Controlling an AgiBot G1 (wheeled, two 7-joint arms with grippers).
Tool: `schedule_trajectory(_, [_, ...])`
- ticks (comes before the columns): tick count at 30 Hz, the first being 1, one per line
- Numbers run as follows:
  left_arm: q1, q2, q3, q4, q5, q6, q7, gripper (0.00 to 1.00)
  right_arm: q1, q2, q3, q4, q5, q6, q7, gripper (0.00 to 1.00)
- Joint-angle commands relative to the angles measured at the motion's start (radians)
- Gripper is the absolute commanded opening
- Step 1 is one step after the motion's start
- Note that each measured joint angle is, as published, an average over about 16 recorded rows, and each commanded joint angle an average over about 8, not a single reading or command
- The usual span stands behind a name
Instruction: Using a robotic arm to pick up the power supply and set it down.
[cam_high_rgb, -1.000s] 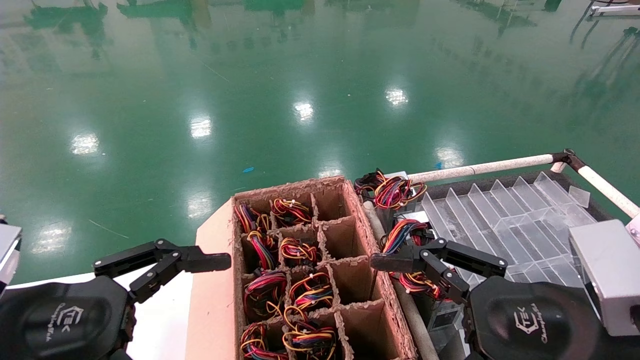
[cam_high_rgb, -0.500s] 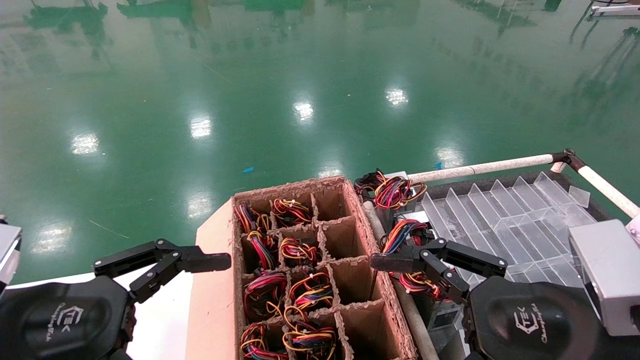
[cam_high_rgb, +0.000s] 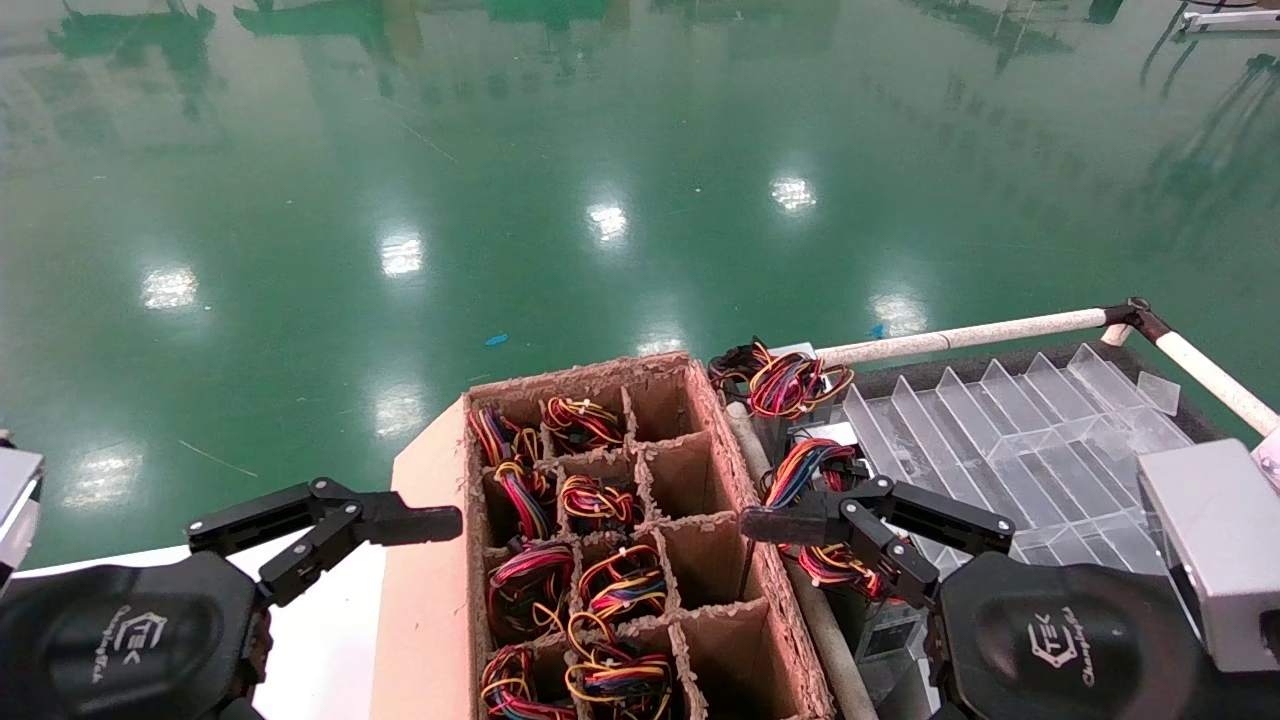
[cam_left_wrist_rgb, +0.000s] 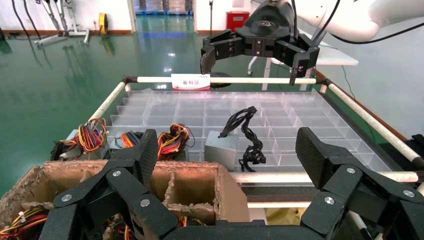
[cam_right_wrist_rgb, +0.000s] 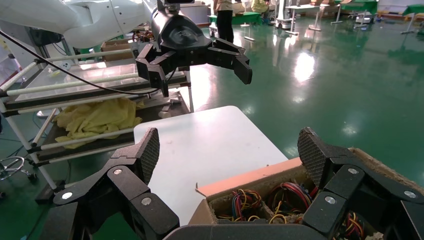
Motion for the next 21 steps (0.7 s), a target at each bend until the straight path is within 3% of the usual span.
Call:
schedule_trajectory(1, [0.0, 0.0, 0.0, 0.0, 0.0, 0.0, 0.0, 1.0, 0.0, 0.0, 0.0, 0.0, 0.0, 0.0, 0.0, 1.0])
schedule_trajectory(6, [0.0, 0.0, 0.0, 0.0, 0.0, 0.0, 0.0, 1.0, 0.0, 0.0, 0.0, 0.0, 0.0, 0.0, 0.0, 1.0])
schedule_trajectory(7, [0.0, 0.0, 0.0, 0.0, 0.0, 0.0, 0.0, 0.96, 0.0, 0.0, 0.0, 0.0, 0.0, 0.0, 0.0, 1.0])
schedule_trajectory(14, [0.0, 0.0, 0.0, 0.0, 0.0, 0.0, 0.0, 0.11, 0.0, 0.0, 0.0, 0.0, 0.0, 0.0, 0.0, 1.0])
schedule_trajectory(15, [0.0, 0.0, 0.0, 0.0, 0.0, 0.0, 0.0, 0.02, 0.0, 0.0, 0.0, 0.0, 0.0, 0.0, 0.0, 1.0])
schedule_trajectory(21, [0.0, 0.0, 0.0, 0.0, 0.0, 0.0, 0.0, 0.0, 0.0, 0.0, 0.0, 0.0, 0.0, 0.0, 0.0, 1.0])
